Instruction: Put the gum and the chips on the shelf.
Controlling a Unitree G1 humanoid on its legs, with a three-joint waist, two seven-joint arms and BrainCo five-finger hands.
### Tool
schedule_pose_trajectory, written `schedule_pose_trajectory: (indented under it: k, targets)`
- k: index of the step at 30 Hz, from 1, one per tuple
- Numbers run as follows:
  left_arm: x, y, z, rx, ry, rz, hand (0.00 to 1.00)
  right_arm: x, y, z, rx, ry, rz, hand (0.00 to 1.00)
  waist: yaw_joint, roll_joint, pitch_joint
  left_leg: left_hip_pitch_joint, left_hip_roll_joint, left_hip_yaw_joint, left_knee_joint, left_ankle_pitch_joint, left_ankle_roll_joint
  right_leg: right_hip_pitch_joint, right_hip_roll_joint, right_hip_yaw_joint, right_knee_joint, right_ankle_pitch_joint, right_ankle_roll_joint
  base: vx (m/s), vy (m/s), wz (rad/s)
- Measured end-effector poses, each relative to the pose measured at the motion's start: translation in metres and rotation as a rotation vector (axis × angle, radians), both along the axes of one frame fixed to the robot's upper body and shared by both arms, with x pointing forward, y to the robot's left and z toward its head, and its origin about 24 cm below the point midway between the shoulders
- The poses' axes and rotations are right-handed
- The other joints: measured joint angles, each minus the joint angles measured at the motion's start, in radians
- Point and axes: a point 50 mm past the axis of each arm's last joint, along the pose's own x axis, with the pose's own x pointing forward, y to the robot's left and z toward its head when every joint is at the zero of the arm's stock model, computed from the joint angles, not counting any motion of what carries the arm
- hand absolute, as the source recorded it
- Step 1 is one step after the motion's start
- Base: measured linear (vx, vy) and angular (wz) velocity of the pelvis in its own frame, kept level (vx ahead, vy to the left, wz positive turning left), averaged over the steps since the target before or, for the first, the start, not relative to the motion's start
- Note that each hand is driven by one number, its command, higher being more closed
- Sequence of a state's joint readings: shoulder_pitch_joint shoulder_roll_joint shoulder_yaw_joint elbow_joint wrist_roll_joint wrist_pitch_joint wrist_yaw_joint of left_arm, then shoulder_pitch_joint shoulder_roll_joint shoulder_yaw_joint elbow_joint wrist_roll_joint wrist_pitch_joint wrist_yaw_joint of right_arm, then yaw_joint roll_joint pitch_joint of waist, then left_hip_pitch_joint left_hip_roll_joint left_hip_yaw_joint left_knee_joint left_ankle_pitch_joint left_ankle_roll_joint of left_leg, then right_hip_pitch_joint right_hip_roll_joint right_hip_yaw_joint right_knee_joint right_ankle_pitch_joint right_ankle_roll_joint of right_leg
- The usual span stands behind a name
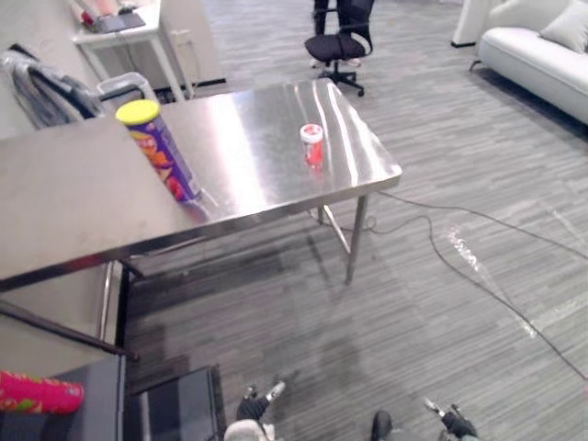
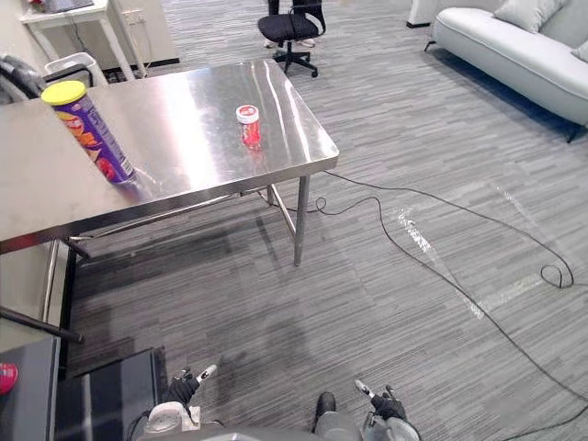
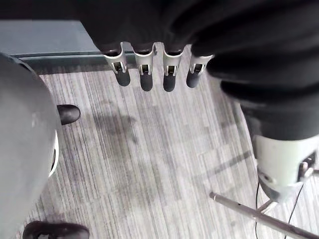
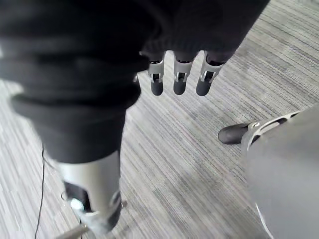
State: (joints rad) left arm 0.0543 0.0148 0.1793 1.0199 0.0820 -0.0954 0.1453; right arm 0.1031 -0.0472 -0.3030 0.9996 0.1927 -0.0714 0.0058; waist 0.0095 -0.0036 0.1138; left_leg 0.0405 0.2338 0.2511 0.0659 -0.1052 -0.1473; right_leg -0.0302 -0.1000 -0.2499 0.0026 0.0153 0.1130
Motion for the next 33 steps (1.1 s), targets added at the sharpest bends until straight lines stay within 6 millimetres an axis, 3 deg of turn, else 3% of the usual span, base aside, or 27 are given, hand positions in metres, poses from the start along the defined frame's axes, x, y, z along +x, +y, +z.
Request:
schedule_pose_trajectory:
  k: [1,8,22,27,30,32,33]
  targets:
    - [-0.016,0.010,-0.005,0.019,0.057,-0.018,0.00,-0.031,0.001,-0.009,0.019,0.107,-0.010,0.00,-0.008,-0.032,-0.042,0.032,-0.109,-0.092,-0.029,-0.010,0.023,0.069,-0.092,-0.044,-0.033,0.027,0.026,0.01,0.000,0.10]
    - [-0.016,0.010,-0.005,0.018,0.058,-0.018,0.00,-0.033,0.001,-0.010,0.022,0.114,-0.017,0.00,-0.009,-0.032,-0.042,0.032,-0.109,-0.094,-0.029,-0.010,0.023,0.071,-0.092,-0.049,-0.033,0.027,0.026,0.00,0.000,0.00]
    - [-0.023,0.007,-0.009,-0.079,0.088,-0.051,0.00,-0.070,-0.001,-0.015,0.078,0.179,-0.243,0.00,-0.021,-0.024,-0.042,0.087,-0.101,-0.008,-0.062,-0.011,0.023,0.078,-0.085,-0.009,-0.035,0.027,0.027,-0.01,0.010,-0.12]
    - [-0.021,0.006,-0.009,-0.087,0.084,-0.056,0.00,-0.061,0.001,-0.015,0.086,0.160,-0.237,0.00,-0.009,-0.026,-0.041,0.085,-0.098,0.024,-0.063,-0.019,0.021,0.053,-0.079,0.024,-0.034,0.028,0.028,0.02,0.021,-0.20]
    - [-0.020,0.007,-0.009,-0.086,0.082,-0.058,0.00,-0.054,0.001,-0.014,0.086,0.138,-0.235,0.00,-0.008,-0.037,-0.034,0.077,-0.107,0.017,-0.007,-0.068,0.036,0.029,-0.119,0.018,0.071,-0.028,0.055,0.06,0.090,0.14]
    - [-0.019,0.003,-0.009,-0.088,0.083,-0.083,0.00,-0.051,-0.001,-0.013,0.082,0.126,-0.237,0.00,-0.008,-0.024,-0.029,0.070,-0.116,-0.011,0.040,-0.121,0.068,-0.022,-0.169,0.001,0.256,-0.059,0.076,0.03,0.130,0.40]
    - [-0.019,0.002,-0.009,-0.088,0.083,-0.095,0.00,-0.051,-0.002,-0.013,0.081,0.121,-0.243,0.00,-0.009,-0.017,-0.027,0.076,-0.124,-0.021,0.047,-0.133,0.076,-0.095,-0.198,0.012,0.434,-0.046,0.059,-0.02,0.128,0.45]
